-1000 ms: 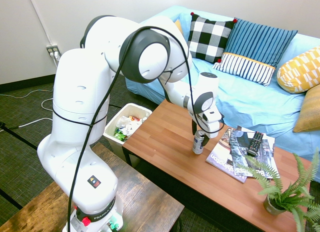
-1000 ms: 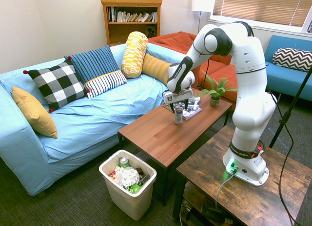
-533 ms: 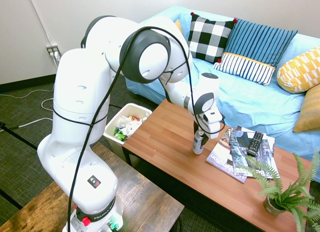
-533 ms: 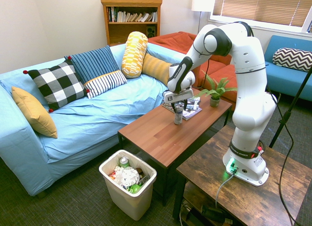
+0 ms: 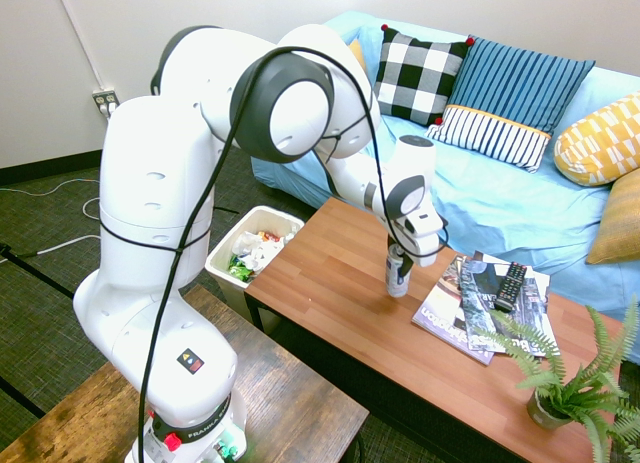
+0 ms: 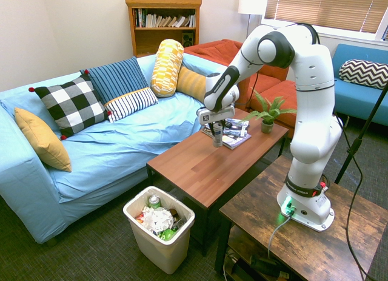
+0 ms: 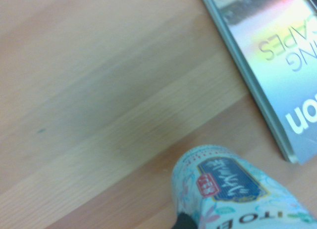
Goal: Throw the can in the trash bin
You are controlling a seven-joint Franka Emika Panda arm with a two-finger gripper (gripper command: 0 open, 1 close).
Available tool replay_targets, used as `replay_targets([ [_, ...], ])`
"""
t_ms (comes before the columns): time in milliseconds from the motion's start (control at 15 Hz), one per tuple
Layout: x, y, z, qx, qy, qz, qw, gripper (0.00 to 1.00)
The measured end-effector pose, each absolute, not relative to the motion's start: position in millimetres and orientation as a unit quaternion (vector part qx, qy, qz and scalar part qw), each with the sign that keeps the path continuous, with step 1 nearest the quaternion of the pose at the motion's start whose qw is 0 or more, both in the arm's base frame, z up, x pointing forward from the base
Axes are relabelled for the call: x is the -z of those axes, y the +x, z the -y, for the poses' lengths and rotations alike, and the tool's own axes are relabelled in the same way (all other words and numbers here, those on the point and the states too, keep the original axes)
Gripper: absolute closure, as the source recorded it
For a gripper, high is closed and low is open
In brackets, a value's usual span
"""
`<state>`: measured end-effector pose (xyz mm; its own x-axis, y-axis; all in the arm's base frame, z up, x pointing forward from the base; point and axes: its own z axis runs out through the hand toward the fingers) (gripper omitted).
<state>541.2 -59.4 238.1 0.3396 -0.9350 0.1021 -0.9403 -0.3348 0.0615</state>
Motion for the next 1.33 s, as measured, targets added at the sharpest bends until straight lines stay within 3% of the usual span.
replay_targets([
  [333,-303,526,-155,-0.075,0.88,0.466,0.056,1.0],
  [600,-246,496,-284,-0.083,0.912,0.392,0.086,1.0],
  [1000,-179,461,-388,-0.088,0.932,0.332,0.117,1.0],
  [1067,-166,455,-397,-0.086,0.933,0.326,0.123,0.0],
  [1333,-137,453,-409,-0.088,0.934,0.318,0.136,0.0],
])
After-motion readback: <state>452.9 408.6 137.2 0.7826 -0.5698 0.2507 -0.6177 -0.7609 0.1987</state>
